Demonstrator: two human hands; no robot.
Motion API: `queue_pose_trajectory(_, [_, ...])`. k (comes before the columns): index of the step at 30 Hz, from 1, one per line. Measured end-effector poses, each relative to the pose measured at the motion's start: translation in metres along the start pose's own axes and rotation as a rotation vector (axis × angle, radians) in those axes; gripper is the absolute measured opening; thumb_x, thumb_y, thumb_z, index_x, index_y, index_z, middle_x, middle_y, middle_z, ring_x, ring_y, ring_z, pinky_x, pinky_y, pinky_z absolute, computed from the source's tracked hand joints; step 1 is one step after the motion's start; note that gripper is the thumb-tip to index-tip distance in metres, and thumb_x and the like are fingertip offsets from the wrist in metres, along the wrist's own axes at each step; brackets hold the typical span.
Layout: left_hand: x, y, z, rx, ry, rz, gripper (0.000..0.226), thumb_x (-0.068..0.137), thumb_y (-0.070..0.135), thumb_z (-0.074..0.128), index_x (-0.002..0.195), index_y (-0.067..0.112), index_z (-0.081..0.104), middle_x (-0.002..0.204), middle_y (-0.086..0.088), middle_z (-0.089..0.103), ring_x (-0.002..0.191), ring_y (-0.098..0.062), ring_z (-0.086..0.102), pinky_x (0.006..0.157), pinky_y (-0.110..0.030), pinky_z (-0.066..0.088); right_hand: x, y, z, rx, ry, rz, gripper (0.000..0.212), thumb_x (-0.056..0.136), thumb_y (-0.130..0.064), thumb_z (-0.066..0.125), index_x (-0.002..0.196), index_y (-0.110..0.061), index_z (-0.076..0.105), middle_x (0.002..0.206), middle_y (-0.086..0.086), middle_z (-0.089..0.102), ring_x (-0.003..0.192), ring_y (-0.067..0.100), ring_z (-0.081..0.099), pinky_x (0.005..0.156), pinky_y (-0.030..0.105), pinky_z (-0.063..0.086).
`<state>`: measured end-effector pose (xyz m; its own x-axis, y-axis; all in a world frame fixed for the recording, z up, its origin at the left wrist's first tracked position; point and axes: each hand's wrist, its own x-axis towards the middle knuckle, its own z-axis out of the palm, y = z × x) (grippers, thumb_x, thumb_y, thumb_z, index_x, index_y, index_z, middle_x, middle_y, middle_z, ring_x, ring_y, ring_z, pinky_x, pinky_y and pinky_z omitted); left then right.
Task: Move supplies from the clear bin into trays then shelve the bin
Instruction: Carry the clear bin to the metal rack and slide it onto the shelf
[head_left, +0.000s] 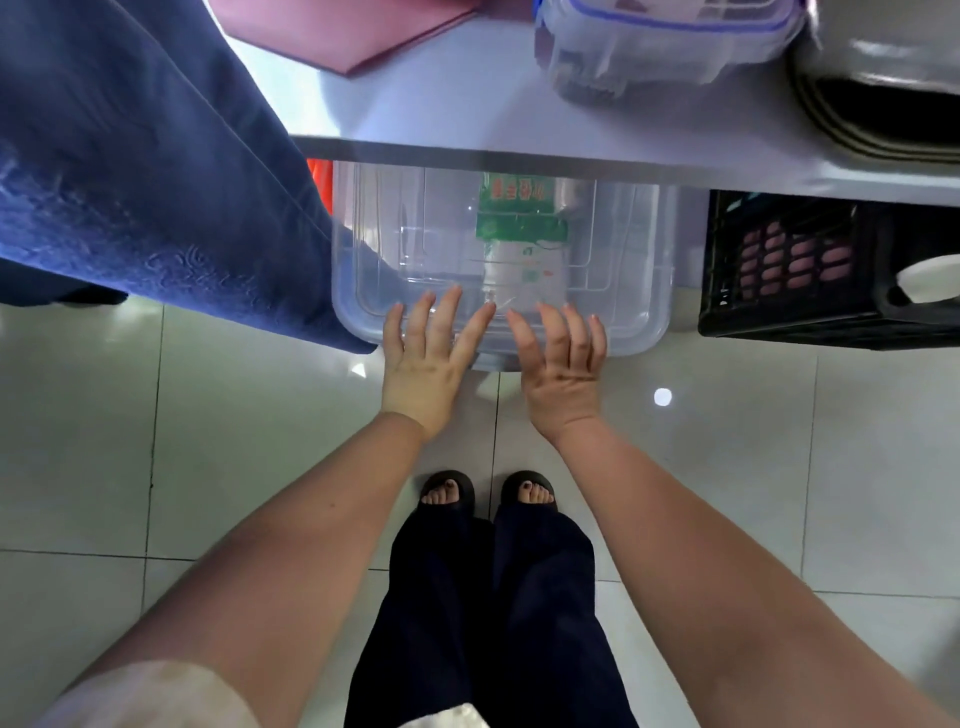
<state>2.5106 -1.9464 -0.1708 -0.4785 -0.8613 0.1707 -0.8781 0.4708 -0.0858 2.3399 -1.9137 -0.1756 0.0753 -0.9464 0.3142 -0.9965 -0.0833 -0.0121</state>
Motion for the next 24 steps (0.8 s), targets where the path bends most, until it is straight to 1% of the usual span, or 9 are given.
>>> queue_pose_trajectory(2, [0.001, -0.001, 0.000, -0.039, 0.080, -0.001, 0.071, 0.076, 0.014, 0.073, 0.140, 0.028, 0.046, 0.138, -0.010, 0.030, 0.125, -0.032, 0.032, 0.107, -0.055, 0.030, -0.002, 0.003, -0.002, 0.055, -0.002, -0.012, 0.061, 0.075, -0.008, 0.061, 0.130, -0.023, 0.040, 0.125, 0.008, 0.033, 0.119, 0.030, 0.034, 0.107, 0.049, 0.023])
queue_pose_trajectory(4, [0.001, -0.005, -0.006, -0.117, 0.113, 0.016, 0.060, 0.080, 0.013, 0.072, 0.136, 0.025, 0.053, 0.132, -0.010, 0.034, 0.122, -0.031, 0.036, 0.105, -0.054, 0.035, -0.002, 0.010, -0.011, 0.148, -0.065, -0.027, 0.072, 0.066, -0.012, 0.071, 0.132, -0.019, 0.044, 0.123, 0.008, 0.032, 0.118, 0.030, 0.033, 0.109, 0.047, 0.021])
queue_pose_trajectory(7, [0.000, -0.018, -0.018, -0.260, 0.090, 0.092, 0.046, 0.088, 0.024, 0.063, 0.132, 0.015, 0.057, 0.122, -0.017, 0.053, 0.112, -0.031, 0.040, 0.102, -0.053, 0.036, 0.000, 0.021, -0.027, 0.234, -0.128, -0.060, 0.064, 0.072, -0.021, 0.077, 0.130, -0.009, 0.053, 0.121, 0.010, 0.038, 0.113, 0.030, 0.034, 0.107, 0.045, 0.023])
queue_pose_trajectory(10, [0.006, -0.027, -0.027, -0.268, 0.033, 0.133, 0.045, 0.089, 0.035, 0.054, 0.127, 0.013, 0.060, 0.111, -0.016, 0.062, 0.103, -0.030, 0.042, 0.091, -0.046, 0.034, 0.005, 0.023, -0.038, 0.255, -0.142, -0.044, 0.056, 0.072, -0.018, 0.080, 0.123, -0.005, 0.059, 0.112, 0.015, 0.059, 0.105, 0.027, 0.038, 0.097, 0.042, 0.028])
queue_pose_trajectory(13, [0.010, -0.025, -0.029, -0.271, 0.028, 0.084, 0.037, 0.085, 0.023, 0.064, 0.121, 0.015, 0.063, 0.105, -0.011, 0.063, 0.098, -0.027, 0.044, 0.086, -0.043, 0.032, 0.012, 0.017, -0.042, 0.308, -0.132, 0.038, 0.042, 0.074, -0.012, 0.078, 0.114, -0.006, 0.065, 0.104, 0.014, 0.064, 0.098, 0.025, 0.039, 0.090, 0.038, 0.029])
queue_pose_trajectory(15, [0.010, -0.022, -0.030, -0.298, 0.026, 0.045, 0.037, 0.082, 0.015, 0.068, 0.118, 0.017, 0.065, 0.103, -0.009, 0.063, 0.096, -0.028, 0.048, 0.085, -0.042, 0.033, 0.015, 0.015, -0.043, 0.345, -0.128, 0.070, 0.036, 0.077, -0.011, 0.075, 0.111, -0.007, 0.066, 0.102, 0.013, 0.064, 0.096, 0.024, 0.040, 0.088, 0.037, 0.030])
queue_pose_trajectory(19, [0.013, -0.022, -0.033, -0.344, 0.025, 0.011, 0.031, 0.088, 0.018, 0.061, 0.118, 0.017, 0.066, 0.103, -0.012, 0.063, 0.092, -0.033, 0.056, 0.086, -0.043, 0.034, 0.019, 0.014, -0.045, 0.382, -0.172, 0.118, 0.032, 0.080, -0.012, 0.071, 0.112, -0.009, 0.066, 0.104, 0.012, 0.063, 0.097, 0.026, 0.041, 0.090, 0.037, 0.032])
queue_pose_trajectory(21, [0.024, -0.024, -0.034, -0.354, 0.024, -0.001, 0.033, 0.086, 0.013, 0.063, 0.118, 0.017, 0.066, 0.103, -0.013, 0.063, 0.091, -0.035, 0.057, 0.085, -0.043, 0.035, 0.029, 0.013, -0.044, 0.402, -0.191, 0.170, 0.031, 0.080, -0.011, 0.070, 0.112, -0.010, 0.066, 0.106, 0.012, 0.062, 0.099, 0.027, 0.040, 0.091, 0.037, 0.031])
queue_pose_trajectory(24, [0.045, -0.028, -0.036, -0.349, 0.005, 0.003, 0.037, 0.082, 0.009, 0.067, 0.118, 0.018, 0.066, 0.104, -0.014, 0.064, 0.091, -0.035, 0.057, 0.083, -0.043, 0.038, 0.047, 0.014, -0.041, 0.406, -0.195, 0.233, 0.033, 0.079, -0.008, 0.069, 0.112, -0.011, 0.066, 0.109, 0.014, 0.061, 0.100, 0.035, 0.048, 0.093, 0.039, 0.033])
